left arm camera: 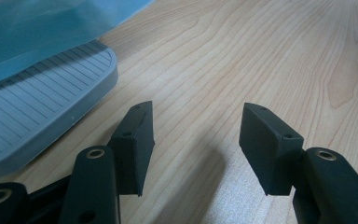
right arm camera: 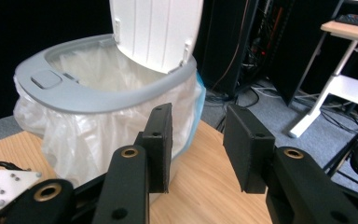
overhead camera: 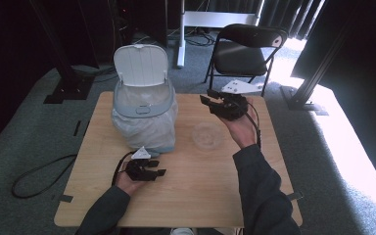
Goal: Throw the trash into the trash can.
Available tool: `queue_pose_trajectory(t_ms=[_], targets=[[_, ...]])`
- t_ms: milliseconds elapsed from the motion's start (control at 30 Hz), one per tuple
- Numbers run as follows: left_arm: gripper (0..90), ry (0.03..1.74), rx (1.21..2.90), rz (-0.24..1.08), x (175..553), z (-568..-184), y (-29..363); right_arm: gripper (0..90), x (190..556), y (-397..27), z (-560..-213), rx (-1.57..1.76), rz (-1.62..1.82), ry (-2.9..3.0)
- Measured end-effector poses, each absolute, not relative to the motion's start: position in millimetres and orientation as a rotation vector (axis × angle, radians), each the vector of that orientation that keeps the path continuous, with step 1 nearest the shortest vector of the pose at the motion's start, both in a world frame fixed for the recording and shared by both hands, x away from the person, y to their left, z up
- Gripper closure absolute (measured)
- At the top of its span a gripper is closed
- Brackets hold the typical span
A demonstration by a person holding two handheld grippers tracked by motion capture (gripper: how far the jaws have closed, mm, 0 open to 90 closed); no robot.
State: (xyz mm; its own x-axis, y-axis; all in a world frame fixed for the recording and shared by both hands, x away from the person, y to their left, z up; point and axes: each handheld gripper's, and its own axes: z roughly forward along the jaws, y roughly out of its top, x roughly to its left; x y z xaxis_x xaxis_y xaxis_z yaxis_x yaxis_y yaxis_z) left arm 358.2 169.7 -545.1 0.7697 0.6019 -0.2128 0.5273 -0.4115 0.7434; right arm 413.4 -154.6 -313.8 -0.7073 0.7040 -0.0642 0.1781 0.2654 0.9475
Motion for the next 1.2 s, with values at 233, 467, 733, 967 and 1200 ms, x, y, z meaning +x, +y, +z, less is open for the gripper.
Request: queue_pose_trajectory(t_ms=[233, 467, 733, 967, 1200], targets=[[45.0, 0.84, 2.101, 0.12, 358, -545, 169, 60.6, 414, -162, -327, 0.822, 1.409, 2.067], [45.0, 0.84, 2.102, 0.122, 358, -545, 169, 68.1, 416, -172, -350, 0.894, 1.323, 2.079], [45.0, 0.837, 2.104, 0.127, 358, -545, 169, 75.1, 422, -177, -377, 0.956, 1.249, 2.103], [45.1, 0.836, 2.105, 0.127, 357, -545, 168, 79.3, 424, -183, -394, 1.014, 1.22, 2.106], [45.0, 0.835, 2.104, 0.126, 357, -545, 168, 80.5, 429, -187, -416, 1.07, 1.177, 2.123]])
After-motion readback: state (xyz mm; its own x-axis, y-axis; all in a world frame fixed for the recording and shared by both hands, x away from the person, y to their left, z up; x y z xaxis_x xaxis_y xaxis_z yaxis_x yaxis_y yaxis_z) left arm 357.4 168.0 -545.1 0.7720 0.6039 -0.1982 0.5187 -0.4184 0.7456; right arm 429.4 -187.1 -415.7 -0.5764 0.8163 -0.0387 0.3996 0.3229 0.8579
